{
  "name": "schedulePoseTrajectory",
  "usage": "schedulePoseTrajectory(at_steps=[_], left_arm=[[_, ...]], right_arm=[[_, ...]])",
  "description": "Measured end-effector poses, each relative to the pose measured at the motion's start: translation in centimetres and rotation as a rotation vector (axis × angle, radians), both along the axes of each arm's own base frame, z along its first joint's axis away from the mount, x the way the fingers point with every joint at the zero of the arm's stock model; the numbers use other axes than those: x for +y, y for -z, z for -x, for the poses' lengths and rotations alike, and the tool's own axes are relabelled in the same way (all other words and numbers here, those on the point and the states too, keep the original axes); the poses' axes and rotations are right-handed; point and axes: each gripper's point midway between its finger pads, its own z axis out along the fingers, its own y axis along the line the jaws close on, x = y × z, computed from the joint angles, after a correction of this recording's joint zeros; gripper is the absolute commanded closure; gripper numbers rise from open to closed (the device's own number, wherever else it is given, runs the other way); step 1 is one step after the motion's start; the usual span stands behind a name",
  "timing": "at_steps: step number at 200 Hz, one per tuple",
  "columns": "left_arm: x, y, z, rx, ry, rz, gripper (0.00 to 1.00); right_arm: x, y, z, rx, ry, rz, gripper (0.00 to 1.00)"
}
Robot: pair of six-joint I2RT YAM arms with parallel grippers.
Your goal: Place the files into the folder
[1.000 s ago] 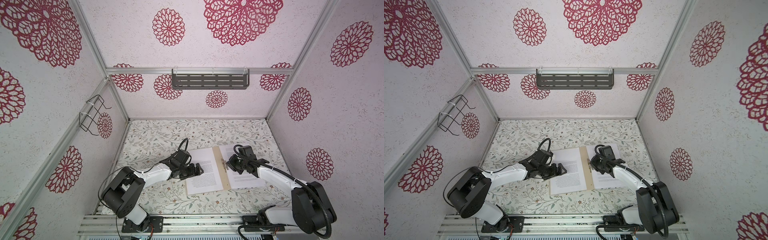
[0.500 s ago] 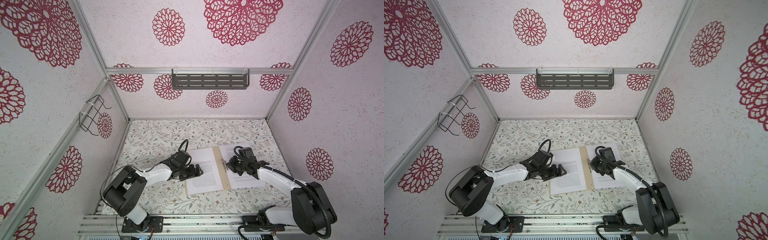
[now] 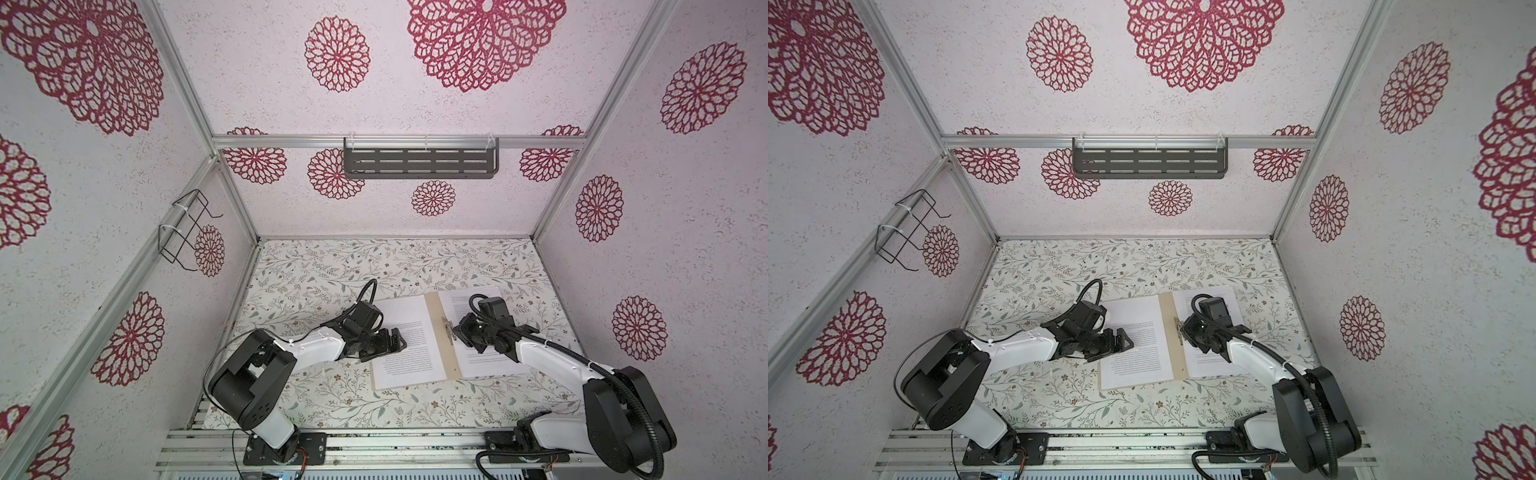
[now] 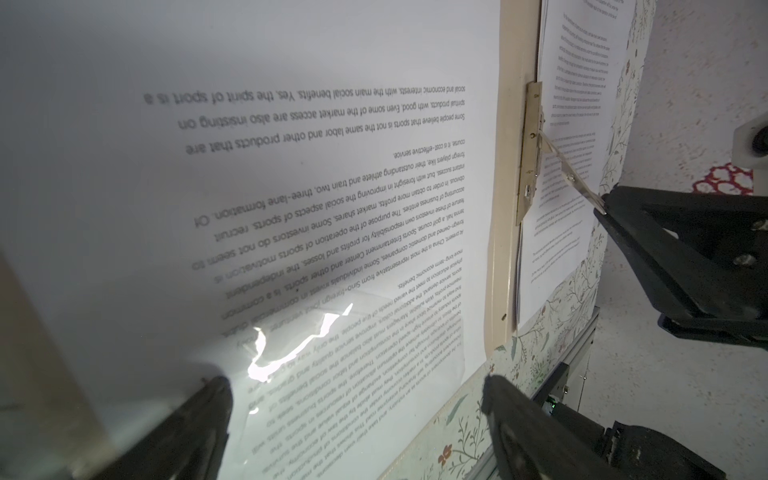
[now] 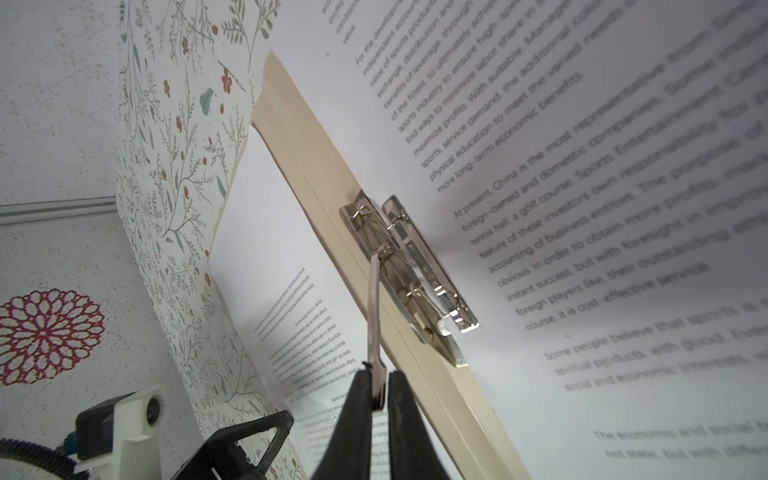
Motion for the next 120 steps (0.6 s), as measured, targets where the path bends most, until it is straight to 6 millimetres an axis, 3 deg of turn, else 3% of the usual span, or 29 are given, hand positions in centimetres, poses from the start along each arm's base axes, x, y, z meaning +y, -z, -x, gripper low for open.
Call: schedulePoseTrajectory(at_steps=[60,120], left_arm=[[0.0,0.0,-0.1,-0.002,-0.005,0.000,0.03],[-0.1,0.2,-0.5,-0.009,-0.020,0.001,0.03]], right_arm=[[-0.1,0.3,0.2,-0.006,0.025,-0.025,1.00],[-0.7,1.3,1.2,-0.056,0.025,-0.038,1.00]])
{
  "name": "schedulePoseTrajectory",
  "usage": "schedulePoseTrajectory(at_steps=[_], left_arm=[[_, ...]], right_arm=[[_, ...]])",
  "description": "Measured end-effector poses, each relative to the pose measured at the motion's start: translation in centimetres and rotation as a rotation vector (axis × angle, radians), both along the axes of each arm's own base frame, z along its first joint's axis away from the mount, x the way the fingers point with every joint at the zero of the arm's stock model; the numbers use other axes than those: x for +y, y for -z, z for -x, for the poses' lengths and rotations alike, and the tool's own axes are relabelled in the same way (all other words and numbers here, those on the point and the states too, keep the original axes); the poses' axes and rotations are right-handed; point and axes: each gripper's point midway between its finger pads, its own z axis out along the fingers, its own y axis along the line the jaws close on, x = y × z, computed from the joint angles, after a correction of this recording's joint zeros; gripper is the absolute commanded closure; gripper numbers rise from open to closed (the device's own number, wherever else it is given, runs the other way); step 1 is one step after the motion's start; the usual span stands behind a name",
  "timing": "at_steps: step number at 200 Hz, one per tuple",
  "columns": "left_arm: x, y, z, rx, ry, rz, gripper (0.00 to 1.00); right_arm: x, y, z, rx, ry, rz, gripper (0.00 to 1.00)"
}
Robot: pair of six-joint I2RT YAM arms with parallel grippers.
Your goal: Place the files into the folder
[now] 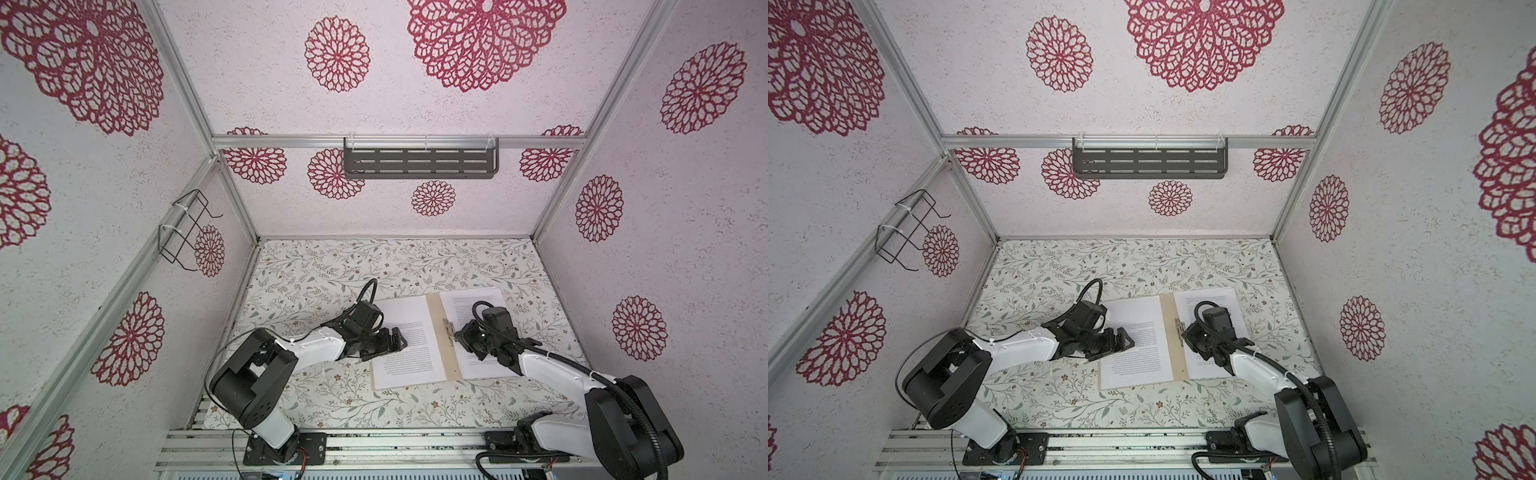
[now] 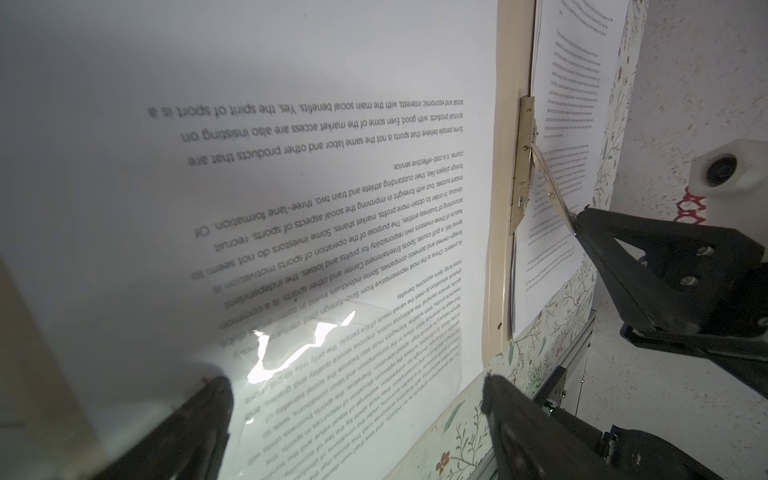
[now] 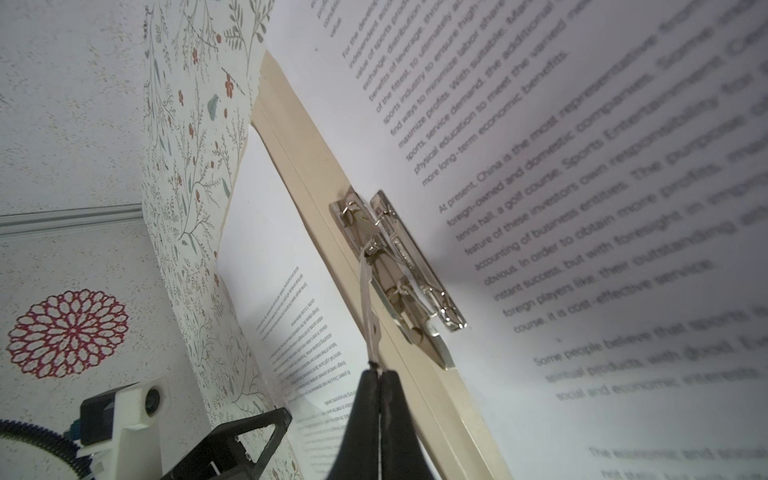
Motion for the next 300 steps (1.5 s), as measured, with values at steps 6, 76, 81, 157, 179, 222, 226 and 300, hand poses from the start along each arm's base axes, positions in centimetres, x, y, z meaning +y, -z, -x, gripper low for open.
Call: schedulePoseTrajectory(at_steps=[6,76,81,157,179,222,226,300], left_arm=[[0.0,0.0,0.0,0.000,-0.003,0.002,0.03],[-0.2,0.0,-0.6,-0.008,-0.042,0.026,0.03],[-0.2,0.0,-0.6,-0.009,-0.043,0.027,0.03],[0.1,0.2,-1.1,-0.014,-0.061,0.030,0.03],[0.3,0.2,-1.3,-0.017,-0.067,0.032,0.03],[0.7,0.2,-1.5,-0.017,-0.069,0.036,0.03],[0.7,0.2,-1.6,-0.017,-0.068,0.037,0.03],[1.2,0.3,-2.3,-0.023,-0.075,0.051,0.03]], right_arm=[[-0.1,0.2,0.1,-0.007,0.000,-0.001,1.00],[-1.5,1.6,0.9,-0.094,0.006,0.053,1.00],[-1.6,1.7,0.9,-0.098,0.008,0.060,1.00],[-1.8,3.6,1.3,-0.139,0.022,0.086,1.00],[-1.7,4.1,1.1,-0.144,0.040,0.069,1.00],[-1.8,4.3,0.4,-0.157,0.097,0.049,1.00],[-1.8,4.3,0.4,-0.156,0.102,0.046,1.00],[-1.9,4.9,-0.3,-0.148,0.187,0.056,1.00]])
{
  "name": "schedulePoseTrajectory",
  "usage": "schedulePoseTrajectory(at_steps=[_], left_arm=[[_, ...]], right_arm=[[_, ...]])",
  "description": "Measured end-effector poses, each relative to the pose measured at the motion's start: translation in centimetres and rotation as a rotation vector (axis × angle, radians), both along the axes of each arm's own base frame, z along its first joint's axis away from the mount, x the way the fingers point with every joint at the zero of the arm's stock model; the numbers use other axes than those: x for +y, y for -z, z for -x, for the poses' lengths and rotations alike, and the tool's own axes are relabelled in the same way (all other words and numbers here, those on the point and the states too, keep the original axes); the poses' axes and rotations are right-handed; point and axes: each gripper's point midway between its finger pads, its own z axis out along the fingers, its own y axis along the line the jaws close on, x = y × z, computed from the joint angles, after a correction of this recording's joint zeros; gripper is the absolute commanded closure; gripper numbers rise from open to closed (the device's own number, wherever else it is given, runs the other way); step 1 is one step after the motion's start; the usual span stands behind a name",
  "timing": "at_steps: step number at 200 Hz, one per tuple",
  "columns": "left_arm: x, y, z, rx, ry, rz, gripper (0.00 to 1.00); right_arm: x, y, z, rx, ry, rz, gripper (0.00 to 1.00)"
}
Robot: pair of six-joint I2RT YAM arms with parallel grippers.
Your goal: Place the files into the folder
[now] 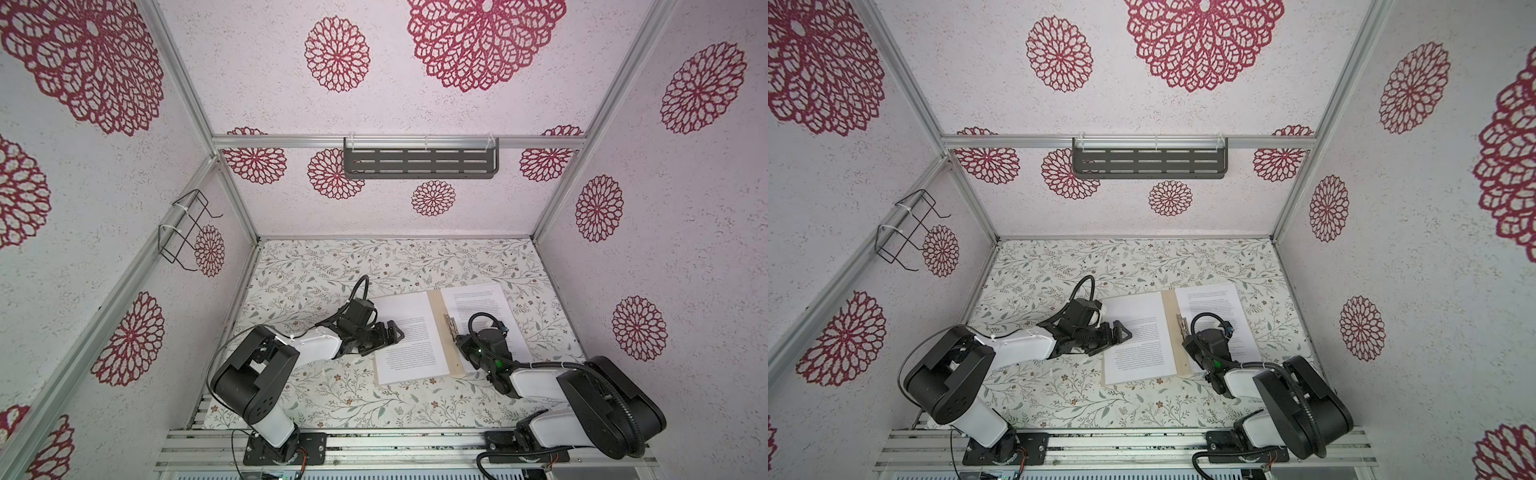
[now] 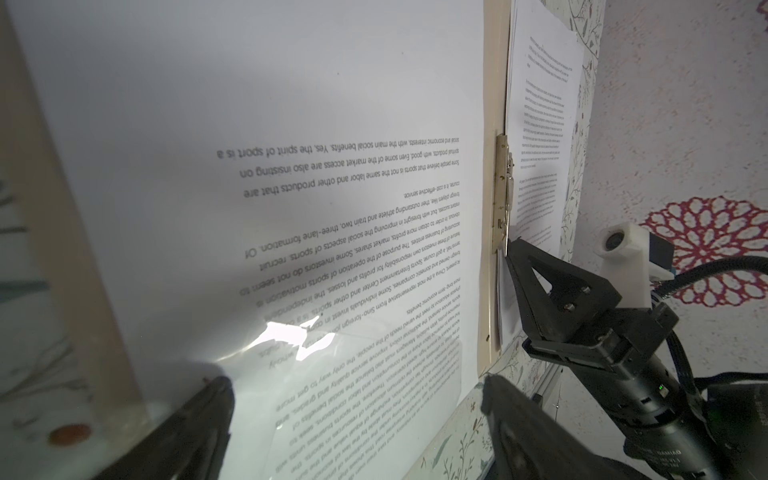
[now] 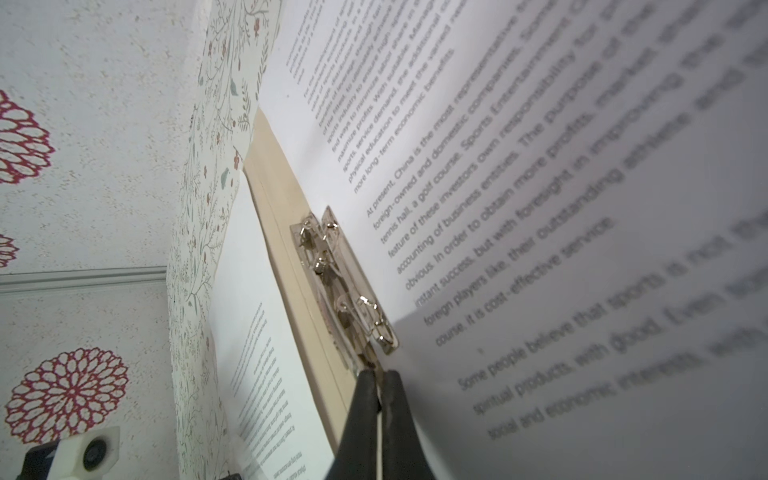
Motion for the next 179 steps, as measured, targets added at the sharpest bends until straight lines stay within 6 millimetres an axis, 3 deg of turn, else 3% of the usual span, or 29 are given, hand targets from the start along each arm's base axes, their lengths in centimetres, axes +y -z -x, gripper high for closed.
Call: schedulePoseTrajectory(at_steps=[80,118,137,159,179], left_arm=[[-0.1,0.0,-0.3,-0.007,0.013,-0.003,0.03],[0.1,-0.3,-0.3,-0.008,0.026,-0.012,0.03],[1.1,-0.4,0.0,0.017,0.021,-0.029,0.03],[2.5,-0.8,0.5,0.057,0.014,-0.038,0.03],[3.5,-2.4,0.3,0.055,0.003,-0.015,0.03]], right_arm=[[0.5,0.1,-0.4,-0.013,0.025,0.000,1.00],[1.2,-1.4,-0.4,-0.034,-0.007,-0.005,1.00],[1.7,-1.8,0.6,-0.004,-0.055,0.034,0.77],[1.5,-2.1,1.8,0.035,-0.114,0.112,0.62],[0.9,-2.7,2.5,0.060,-0.168,0.208,0.50]])
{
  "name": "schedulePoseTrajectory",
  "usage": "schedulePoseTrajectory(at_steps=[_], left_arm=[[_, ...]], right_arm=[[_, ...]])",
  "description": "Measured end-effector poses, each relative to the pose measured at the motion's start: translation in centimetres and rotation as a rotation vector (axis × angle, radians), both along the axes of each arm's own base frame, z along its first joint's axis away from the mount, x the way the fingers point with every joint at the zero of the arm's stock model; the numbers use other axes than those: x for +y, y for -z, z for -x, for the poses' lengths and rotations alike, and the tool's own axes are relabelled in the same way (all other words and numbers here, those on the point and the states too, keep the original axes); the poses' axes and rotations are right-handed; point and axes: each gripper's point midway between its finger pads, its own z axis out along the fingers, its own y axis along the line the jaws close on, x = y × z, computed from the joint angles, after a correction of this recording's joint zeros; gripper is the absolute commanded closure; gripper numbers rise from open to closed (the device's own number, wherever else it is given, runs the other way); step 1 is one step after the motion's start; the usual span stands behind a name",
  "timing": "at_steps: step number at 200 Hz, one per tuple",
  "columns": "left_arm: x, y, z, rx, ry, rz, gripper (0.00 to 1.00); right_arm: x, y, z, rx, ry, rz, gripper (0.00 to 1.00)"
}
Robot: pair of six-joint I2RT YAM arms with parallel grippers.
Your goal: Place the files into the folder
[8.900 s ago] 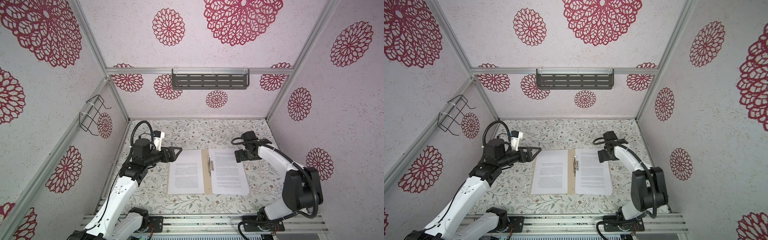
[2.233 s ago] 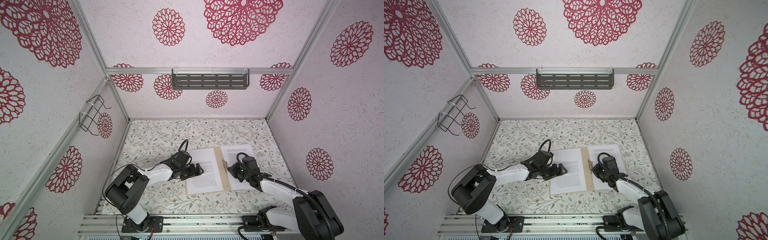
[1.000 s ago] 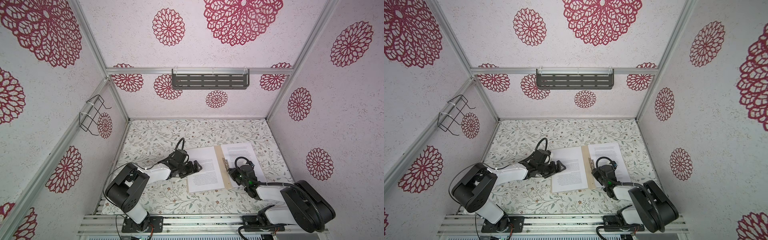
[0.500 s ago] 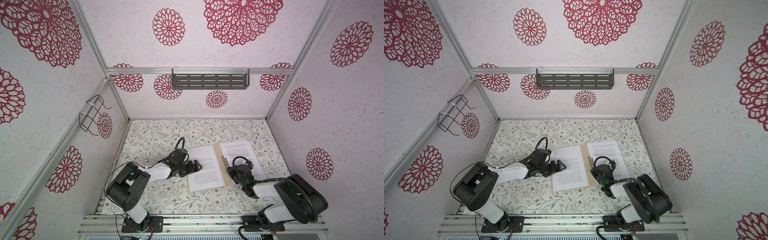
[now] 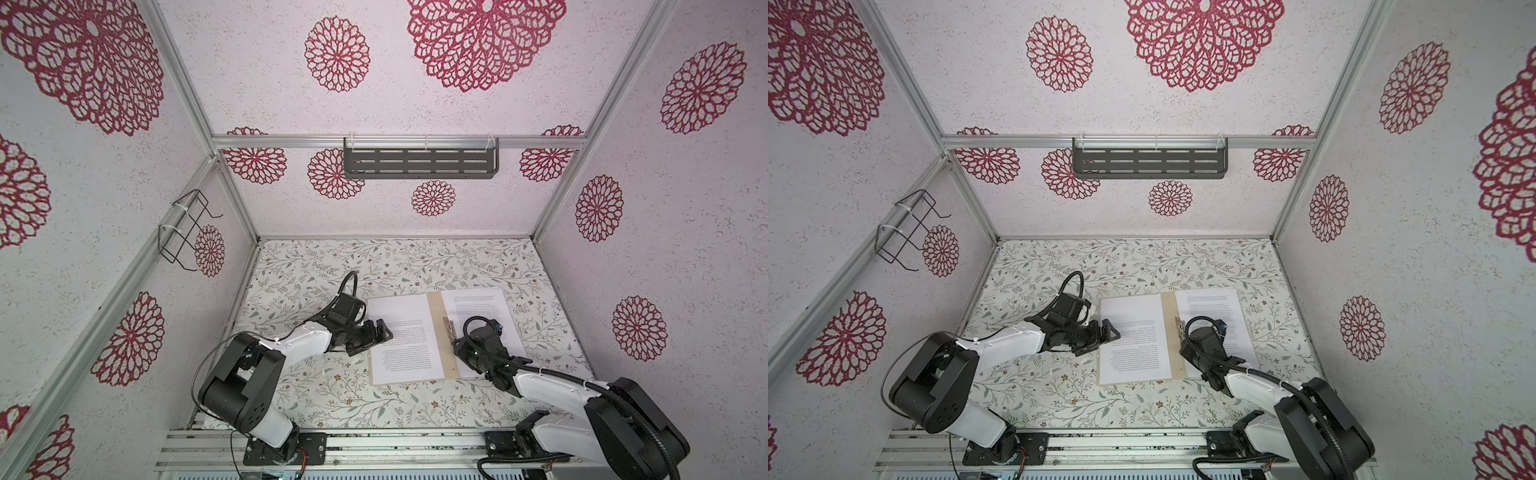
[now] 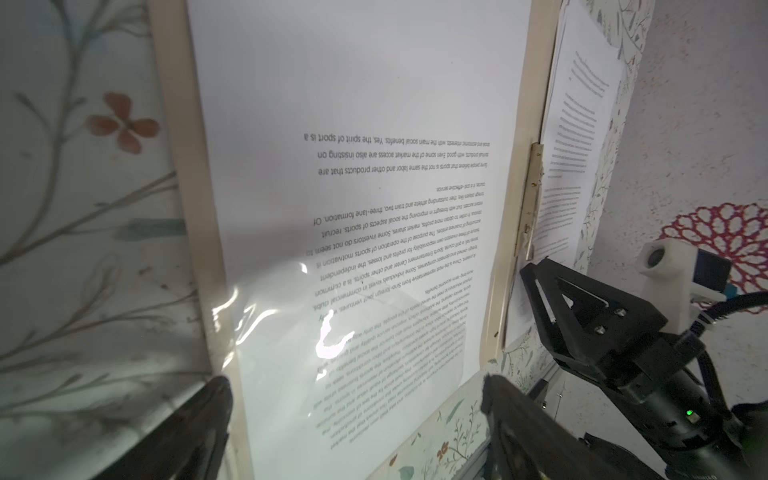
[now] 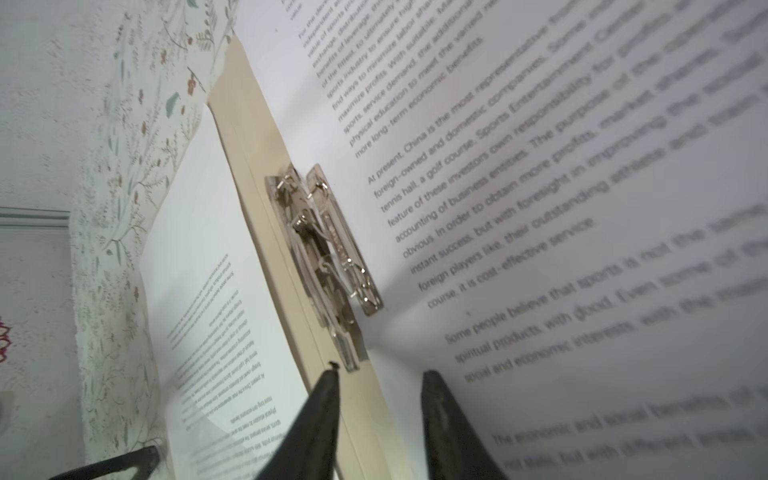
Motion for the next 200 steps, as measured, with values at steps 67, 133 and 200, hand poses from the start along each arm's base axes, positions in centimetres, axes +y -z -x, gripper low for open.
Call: schedulePoseTrajectory(at_steps=[67,133,200], left_arm=[[3.9,-5.7,-0.3,-0.120,-0.082,0.106,0.03],[5.3,-2.2,2.9,-0.011,-0.121,0.092,0.03],[5.2,-2.4,2.6,-0.021,-0.128,0.100,0.03]], right_arm=[[1.7,-2.1,-3.0,0.041,-0.280,0.297,0.62],[3.1,-0.2,-5.1,0.111,-0.433,0.432,0.74],[3.5,0.4,-6.3,0.128,-0.466,0.479,0.81]])
